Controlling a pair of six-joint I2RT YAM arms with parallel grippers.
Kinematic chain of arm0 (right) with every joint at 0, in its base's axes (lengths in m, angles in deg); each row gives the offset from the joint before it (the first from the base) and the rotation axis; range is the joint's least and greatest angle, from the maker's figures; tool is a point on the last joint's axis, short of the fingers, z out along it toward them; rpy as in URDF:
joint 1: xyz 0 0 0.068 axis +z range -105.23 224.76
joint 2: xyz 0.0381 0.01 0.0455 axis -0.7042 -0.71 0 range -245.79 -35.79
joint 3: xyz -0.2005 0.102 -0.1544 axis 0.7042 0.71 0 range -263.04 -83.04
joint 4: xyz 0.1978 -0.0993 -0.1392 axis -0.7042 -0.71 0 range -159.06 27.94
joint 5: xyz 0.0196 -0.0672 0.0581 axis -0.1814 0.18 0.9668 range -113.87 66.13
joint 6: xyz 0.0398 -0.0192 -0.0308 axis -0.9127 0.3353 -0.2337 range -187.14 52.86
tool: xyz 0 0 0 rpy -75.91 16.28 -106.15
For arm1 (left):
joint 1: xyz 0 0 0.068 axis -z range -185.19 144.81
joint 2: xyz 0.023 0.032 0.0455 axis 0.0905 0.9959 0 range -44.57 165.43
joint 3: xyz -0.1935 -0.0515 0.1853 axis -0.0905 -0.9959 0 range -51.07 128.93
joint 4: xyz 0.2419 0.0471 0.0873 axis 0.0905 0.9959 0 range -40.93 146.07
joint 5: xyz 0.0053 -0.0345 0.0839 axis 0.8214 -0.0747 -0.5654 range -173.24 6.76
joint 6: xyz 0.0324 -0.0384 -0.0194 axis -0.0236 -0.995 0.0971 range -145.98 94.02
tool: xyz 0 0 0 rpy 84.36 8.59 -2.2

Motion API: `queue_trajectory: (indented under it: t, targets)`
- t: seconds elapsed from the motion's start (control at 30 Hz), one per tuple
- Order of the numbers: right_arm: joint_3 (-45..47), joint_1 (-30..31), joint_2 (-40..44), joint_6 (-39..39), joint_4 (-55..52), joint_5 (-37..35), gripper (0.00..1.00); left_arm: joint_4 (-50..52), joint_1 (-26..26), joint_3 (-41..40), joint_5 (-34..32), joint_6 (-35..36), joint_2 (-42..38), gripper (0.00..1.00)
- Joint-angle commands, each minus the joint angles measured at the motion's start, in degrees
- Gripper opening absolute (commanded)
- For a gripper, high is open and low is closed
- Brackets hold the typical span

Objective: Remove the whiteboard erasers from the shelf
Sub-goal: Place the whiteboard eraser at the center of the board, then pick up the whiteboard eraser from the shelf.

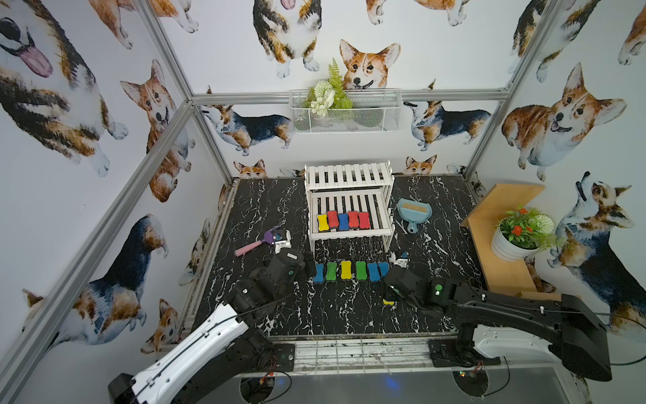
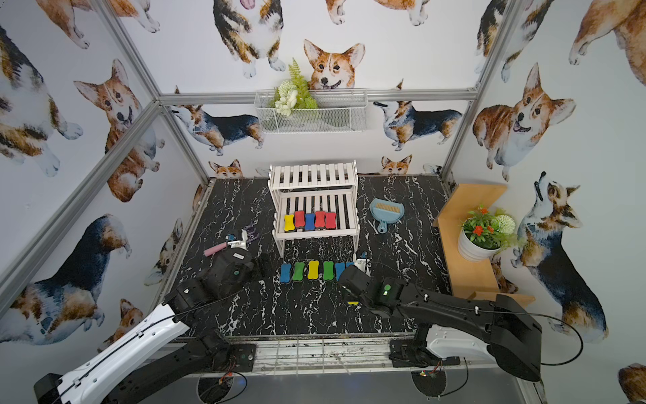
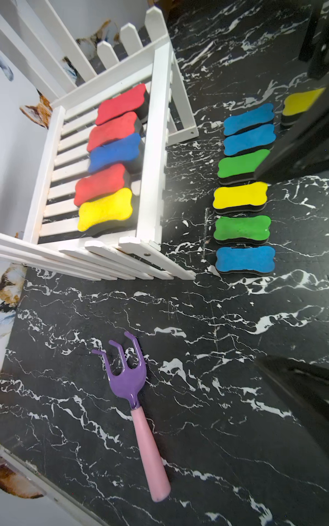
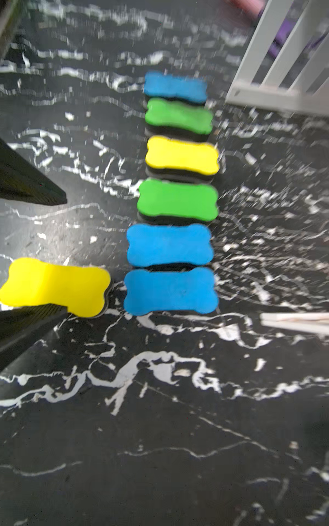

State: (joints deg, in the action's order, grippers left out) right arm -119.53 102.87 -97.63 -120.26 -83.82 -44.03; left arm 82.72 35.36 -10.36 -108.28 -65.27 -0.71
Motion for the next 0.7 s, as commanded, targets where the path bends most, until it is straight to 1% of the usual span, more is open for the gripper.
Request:
queue_trajectory:
  t: [0.0, 0.07, 0.13, 0.3, 0.4, 0.5, 0.67]
  targets:
    - [-5.02, -0.14, 1.77, 7.47, -0.05, -3.59, 0.62, -0.33, -0.06, -0.98, 0.06, 0.36, -0.31, 0.99]
    - [-9.24, -0.97, 0.74, 11.12, 0.21, -5.10, 0.62, -0.42, -0.10, -1.13, 0.10, 0.27, -0.57, 0.99]
    - [-13.81, -3.69, -1.78, 15.12, 0.79, -4.35, 0.62, -0.39, -0.09, -1.07, 0.08, 0.26, -0.74, 0.99]
    - [-23.20, -11.01, -12.13, 21.24, 2.95, -1.39, 0.61, 0.40, -0.12, -0.46, 0.01, 0.26, -1.05, 0.99]
    - [-27.52, -14.51, -18.13, 22.55, 4.68, 0.11, 0.59, 0.71, -0.11, -0.27, 0.04, 0.01, -1.58, 0.99]
    - [-30.63, -17.56, -22.90, 22.21, 6.22, 3.66, 0.56, 1.09, -0.10, -0.34, 0.12, -0.35, -2.23, 0.99]
    - [-33.57, -18.62, -27.93, 22.80, 7.04, 3.43, 0.51, 2.20, -0.10, -0.27, -0.08, -0.57, -3.20, 0.99]
